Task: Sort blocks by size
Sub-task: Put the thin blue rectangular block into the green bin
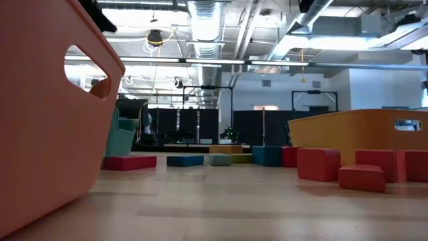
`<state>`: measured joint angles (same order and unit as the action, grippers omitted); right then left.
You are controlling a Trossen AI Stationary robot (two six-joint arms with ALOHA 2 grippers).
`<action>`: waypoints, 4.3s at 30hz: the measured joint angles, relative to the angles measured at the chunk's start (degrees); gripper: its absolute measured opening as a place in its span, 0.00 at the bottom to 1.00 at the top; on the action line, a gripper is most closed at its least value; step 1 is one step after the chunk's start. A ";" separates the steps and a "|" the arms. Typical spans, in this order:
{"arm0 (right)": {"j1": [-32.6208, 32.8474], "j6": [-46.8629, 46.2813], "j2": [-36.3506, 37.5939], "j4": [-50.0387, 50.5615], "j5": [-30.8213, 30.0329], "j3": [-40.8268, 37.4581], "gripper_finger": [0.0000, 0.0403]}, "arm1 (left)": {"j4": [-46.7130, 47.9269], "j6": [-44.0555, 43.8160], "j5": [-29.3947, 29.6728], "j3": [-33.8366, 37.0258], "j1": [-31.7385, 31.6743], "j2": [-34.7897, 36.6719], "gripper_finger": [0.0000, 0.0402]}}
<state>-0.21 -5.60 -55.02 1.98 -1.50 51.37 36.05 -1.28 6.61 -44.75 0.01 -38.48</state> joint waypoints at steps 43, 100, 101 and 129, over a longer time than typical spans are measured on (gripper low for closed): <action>5.61 -7.62 4.20 33.72 0.00 0.00 0.33 | -13.53 -14.26 -0.46 -19.37 4.63 -64.85 0.47; 8.17 -6.46 4.15 35.31 -0.07 -0.04 0.33 | -8.81 -20.01 9.99 -19.26 7.42 -66.91 0.48; 8.17 -6.48 4.15 35.30 -0.07 -0.04 0.33 | -8.61 -20.10 9.97 -19.24 7.57 -67.00 0.48; 8.17 -7.04 4.09 34.88 -0.09 -0.04 0.33 | -6.56 -9.23 7.83 -19.06 7.67 -62.21 0.31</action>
<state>7.97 -12.64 -50.94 36.86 -1.58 51.33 29.50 -10.50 14.44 -63.81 7.68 -100.69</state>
